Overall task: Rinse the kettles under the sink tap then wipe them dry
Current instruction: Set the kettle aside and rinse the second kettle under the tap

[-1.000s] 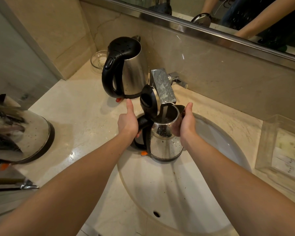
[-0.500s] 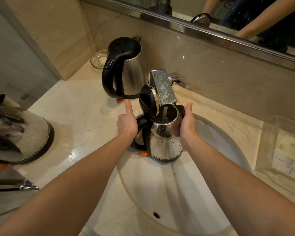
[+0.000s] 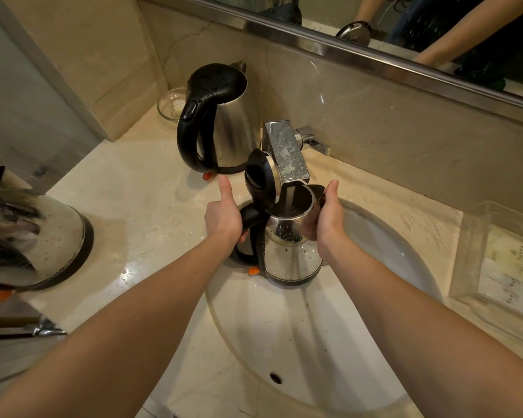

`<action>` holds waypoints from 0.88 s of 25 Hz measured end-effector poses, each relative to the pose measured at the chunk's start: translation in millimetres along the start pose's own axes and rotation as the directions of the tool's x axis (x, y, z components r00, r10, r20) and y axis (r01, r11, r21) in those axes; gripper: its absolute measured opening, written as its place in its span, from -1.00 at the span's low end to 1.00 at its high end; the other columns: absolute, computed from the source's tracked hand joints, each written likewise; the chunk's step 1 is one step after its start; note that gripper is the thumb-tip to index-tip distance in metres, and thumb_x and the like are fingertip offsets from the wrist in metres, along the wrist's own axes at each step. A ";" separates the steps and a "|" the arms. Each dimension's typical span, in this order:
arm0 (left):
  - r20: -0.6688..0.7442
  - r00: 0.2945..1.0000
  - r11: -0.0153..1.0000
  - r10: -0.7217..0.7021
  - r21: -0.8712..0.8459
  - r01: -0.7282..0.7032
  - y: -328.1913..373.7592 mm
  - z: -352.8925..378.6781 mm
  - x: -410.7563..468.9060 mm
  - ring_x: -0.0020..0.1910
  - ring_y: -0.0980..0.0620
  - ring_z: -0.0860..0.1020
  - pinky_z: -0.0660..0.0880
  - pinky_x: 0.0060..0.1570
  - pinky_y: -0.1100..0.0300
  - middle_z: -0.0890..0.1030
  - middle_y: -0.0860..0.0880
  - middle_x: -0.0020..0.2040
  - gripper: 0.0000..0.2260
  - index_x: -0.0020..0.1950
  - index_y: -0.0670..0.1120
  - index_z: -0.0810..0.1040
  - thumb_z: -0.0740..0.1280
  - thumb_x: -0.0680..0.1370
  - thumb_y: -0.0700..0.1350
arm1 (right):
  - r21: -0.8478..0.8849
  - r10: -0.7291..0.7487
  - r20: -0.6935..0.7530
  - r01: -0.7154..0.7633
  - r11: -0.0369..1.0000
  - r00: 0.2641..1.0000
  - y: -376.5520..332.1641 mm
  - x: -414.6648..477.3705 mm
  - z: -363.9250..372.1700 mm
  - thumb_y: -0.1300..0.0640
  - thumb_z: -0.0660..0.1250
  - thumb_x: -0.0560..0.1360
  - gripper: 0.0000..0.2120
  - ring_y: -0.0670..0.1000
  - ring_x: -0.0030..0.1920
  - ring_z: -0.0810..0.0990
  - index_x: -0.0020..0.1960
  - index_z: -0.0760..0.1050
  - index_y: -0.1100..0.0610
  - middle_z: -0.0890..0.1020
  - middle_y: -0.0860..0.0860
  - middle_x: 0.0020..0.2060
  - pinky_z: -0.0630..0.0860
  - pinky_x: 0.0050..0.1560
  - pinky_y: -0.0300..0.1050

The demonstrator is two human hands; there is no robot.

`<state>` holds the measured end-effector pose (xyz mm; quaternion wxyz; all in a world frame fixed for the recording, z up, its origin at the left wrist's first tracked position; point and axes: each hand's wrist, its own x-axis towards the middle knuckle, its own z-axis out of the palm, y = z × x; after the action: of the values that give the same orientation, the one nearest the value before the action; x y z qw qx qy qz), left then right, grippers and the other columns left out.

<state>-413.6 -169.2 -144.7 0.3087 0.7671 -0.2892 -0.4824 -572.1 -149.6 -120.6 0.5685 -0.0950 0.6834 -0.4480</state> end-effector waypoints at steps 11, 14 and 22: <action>0.007 1.000 1.000 0.017 0.012 -0.017 -0.2 -1.7 -0.8 -0.31 -0.09 0.51 0.37 -0.65 0.32 0.53 -0.21 -0.15 -0.33 -0.17 -0.12 0.36 -0.12 0.58 0.45 | -0.007 -0.018 0.017 0.018 1.000 1.000 0.8 4.2 0.2 -0.42 -0.02 0.56 -0.36 -0.02 -0.02 0.60 0.23 0.56 0.02 0.67 -0.01 0.03 0.50 -0.12 -0.11; 0.010 1.000 1.000 0.012 0.015 -0.012 0.0 -1.5 0.2 -0.30 -0.09 0.52 0.37 -0.65 0.32 0.54 -0.21 -0.16 -0.31 -0.13 -0.14 0.39 -0.13 0.57 0.46 | 0.014 -0.023 0.018 0.023 1.000 1.000 0.3 4.4 -0.2 -0.40 -0.02 0.57 -0.43 -0.05 -0.13 0.60 -0.07 0.57 -0.02 0.66 -0.08 -0.20 0.47 -0.20 -0.15; 0.017 1.000 1.000 0.022 0.022 -0.023 -2.5 -2.2 3.4 -0.30 -0.11 0.52 0.38 -0.63 0.30 0.52 -0.20 -0.17 -0.27 -0.11 -0.17 0.41 -0.13 0.56 0.48 | -0.007 -0.018 0.021 0.018 1.000 1.000 0.6 5.3 1.5 -0.42 -0.02 0.56 -0.39 -0.02 -0.10 0.63 0.02 0.59 0.00 0.68 -0.05 -0.17 0.50 -0.20 -0.15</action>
<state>-410.0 -169.7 -147.7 0.3032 0.7629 -0.3056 -0.4823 -572.4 -153.4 -124.6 0.5713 -0.1080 0.6779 -0.4499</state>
